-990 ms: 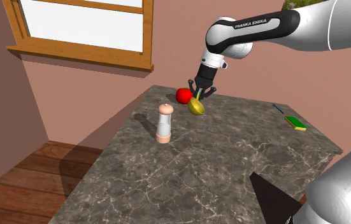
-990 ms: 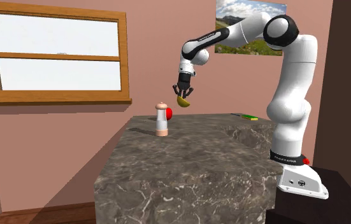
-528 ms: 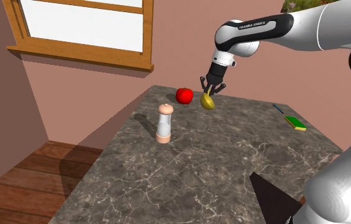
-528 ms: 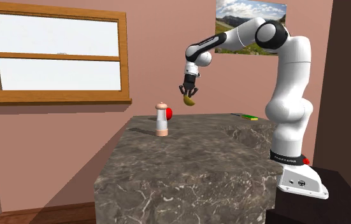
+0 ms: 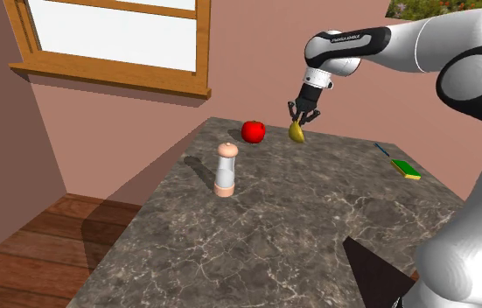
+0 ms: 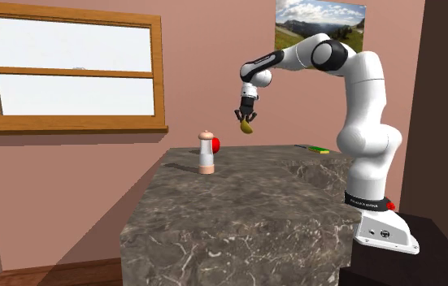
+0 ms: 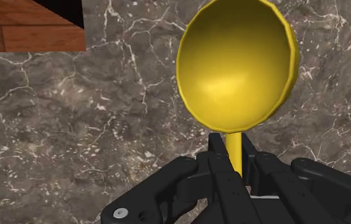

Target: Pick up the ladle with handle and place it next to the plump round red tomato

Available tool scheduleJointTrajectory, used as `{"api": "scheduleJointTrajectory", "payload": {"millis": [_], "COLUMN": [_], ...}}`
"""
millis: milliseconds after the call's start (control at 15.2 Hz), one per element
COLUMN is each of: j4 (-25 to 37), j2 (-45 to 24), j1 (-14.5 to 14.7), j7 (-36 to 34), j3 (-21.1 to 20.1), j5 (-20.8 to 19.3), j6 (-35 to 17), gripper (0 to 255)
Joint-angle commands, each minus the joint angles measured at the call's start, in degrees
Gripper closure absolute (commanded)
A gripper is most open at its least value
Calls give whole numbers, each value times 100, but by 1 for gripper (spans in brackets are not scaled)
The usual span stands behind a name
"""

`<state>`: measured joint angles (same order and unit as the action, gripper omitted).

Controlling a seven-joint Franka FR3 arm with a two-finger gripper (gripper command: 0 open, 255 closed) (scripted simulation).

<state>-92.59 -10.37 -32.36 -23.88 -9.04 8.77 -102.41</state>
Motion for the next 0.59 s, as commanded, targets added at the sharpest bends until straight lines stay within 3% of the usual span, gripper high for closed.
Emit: {"api": "scheduleJointTrajectory", "payload": {"millis": [0,528], "j4": [368,2576], "j2": [-264,-1741], "j1": [-113,-523], "j7": [187,771], "j3": [87,343], "j5": [-30,-138], "j6": [138,984], "gripper": [255,255]}}
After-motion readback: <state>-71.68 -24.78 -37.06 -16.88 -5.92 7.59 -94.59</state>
